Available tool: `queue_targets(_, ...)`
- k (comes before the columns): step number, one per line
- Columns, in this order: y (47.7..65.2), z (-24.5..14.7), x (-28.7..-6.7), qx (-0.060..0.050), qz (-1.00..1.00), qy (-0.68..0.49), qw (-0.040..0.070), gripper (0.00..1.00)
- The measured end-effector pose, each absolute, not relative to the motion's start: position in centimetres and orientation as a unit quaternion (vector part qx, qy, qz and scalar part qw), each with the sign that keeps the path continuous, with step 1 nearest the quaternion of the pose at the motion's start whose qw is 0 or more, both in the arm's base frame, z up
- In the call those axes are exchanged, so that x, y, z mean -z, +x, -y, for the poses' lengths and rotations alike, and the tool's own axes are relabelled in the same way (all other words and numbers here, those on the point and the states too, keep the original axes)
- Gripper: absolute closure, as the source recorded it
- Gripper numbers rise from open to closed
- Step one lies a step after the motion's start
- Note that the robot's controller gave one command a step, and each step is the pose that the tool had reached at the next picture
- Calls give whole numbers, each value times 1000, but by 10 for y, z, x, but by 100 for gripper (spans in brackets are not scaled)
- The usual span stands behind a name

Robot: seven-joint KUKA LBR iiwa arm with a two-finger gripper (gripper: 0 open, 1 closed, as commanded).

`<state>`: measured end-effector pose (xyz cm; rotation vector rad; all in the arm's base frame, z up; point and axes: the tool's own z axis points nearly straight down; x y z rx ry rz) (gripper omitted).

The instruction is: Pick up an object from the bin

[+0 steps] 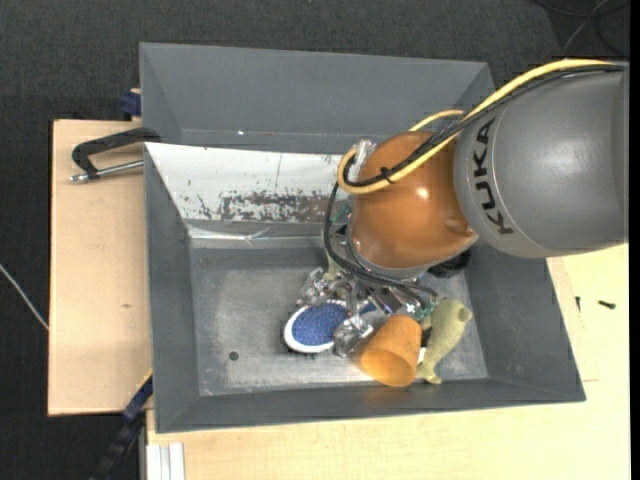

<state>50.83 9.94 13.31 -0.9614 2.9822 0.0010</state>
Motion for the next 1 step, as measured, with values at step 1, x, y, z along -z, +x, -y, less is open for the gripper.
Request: queue_targets(1,510,-101,-193,0,-952,-306,6,100)
